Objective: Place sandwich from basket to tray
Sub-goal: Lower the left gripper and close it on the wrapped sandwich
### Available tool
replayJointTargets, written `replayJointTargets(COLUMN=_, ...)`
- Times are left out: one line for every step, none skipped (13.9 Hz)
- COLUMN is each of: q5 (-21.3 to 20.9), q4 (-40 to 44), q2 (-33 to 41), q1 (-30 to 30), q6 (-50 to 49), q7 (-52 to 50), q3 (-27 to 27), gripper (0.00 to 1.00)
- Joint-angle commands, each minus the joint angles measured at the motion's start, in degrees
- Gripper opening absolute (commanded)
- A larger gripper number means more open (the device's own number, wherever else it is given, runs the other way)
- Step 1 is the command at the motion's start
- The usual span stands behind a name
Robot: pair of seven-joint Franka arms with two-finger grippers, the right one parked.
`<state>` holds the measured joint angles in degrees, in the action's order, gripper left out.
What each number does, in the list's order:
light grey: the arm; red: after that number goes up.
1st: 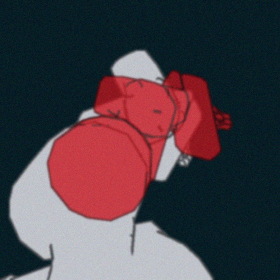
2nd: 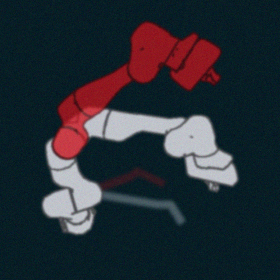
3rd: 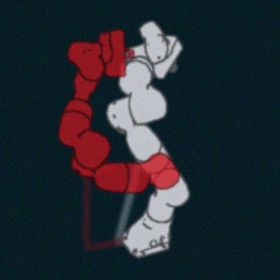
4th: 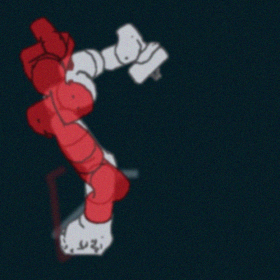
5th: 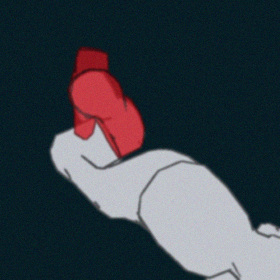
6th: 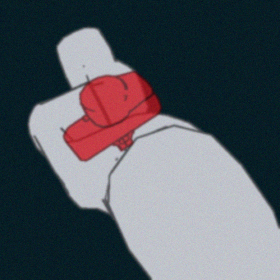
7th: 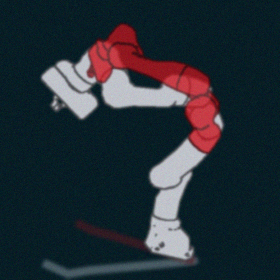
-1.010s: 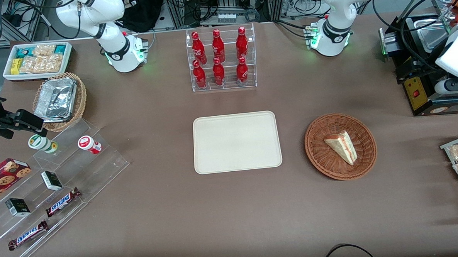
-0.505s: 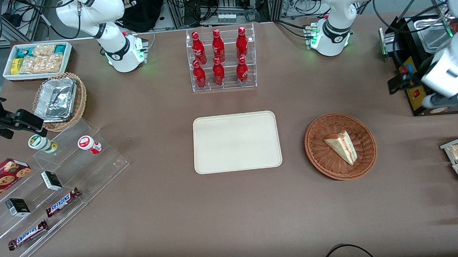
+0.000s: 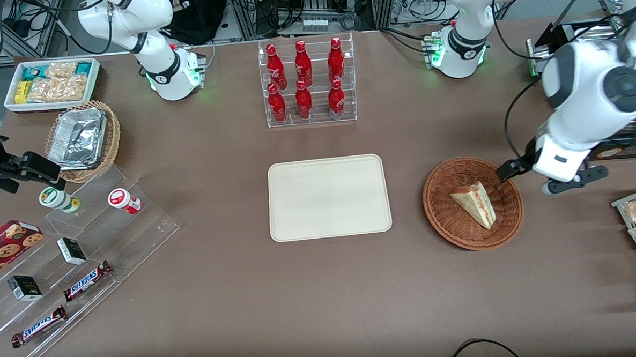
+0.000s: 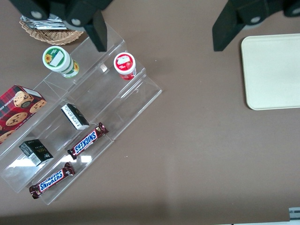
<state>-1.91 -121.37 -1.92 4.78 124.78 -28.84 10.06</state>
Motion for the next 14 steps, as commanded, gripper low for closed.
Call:
replayJointTargets(q5=0.6, q4=-5.5, q2=0.4, q1=-0.1, q6=8.1, q7=-12.9, q3=1.3, gripper=1.00)
replayJointTargets(q5=0.6, q4=-5.5, q2=-1.1, q1=-0.2, q6=8.5, q7=-15.5, q3=2.1, gripper=1.00)
replayJointTargets(q5=0.6, q4=-5.5, q2=-2.7, q1=-0.2, q6=8.7, q7=-16.4, q3=2.7, gripper=1.00)
replayJointTargets(q5=0.6, q4=-5.5, q2=-3.8, q1=-0.2, q6=9.6, q7=-16.9, q3=2.9, gripper=1.00)
replayJointTargets(q5=0.6, q4=-5.6, q2=-4.7, q1=-0.2, q6=10.3, q7=-17.6, q3=2.9, gripper=1.00)
replayJointTargets(q5=0.5, q4=-5.8, q2=-5.5, q1=-0.2, q6=10.7, q7=-17.7, q3=2.9, gripper=1.00)
replayJointTargets(q5=0.4, q4=-5.9, q2=-6.2, q1=-0.2, q6=10.8, q7=-17.7, q3=2.9, gripper=1.00)
replayJointTargets(q5=0.5, q4=-5.9, q2=-7.1, q1=-0.2, q6=11.3, q7=-17.7, q3=2.9, gripper=1.00)
replayJointTargets(q5=0.5, q4=-5.9, q2=-8.5, q1=-0.2, q6=13.6, q7=-18.0, q3=2.9, gripper=1.00)
replayJointTargets(q5=0.4, q4=-5.9, q2=-10.2, q1=-0.2, q6=15.6, q7=-18.4, q3=2.9, gripper=1.00)
replayJointTargets(q5=0.4, q4=-6.0, q2=-11.7, q1=-0.2, q6=17.6, q7=-18.4, q3=2.9, gripper=1.00)
replayJointTargets(q5=0.4, q4=-6.0, q2=-12.9, q1=-0.2, q6=19.1, q7=-18.4, q3=2.9, gripper=1.00)
replayJointTargets(q5=0.1, q4=-6.0, q2=-14.1, q1=-0.2, q6=20.0, q7=-18.1, q3=2.9, gripper=1.00)
replayJointTargets(q5=-0.1, q4=-6.0, q2=-15.2, q1=-0.2, q6=20.8, q7=-18.0, q3=2.9, gripper=1.00)
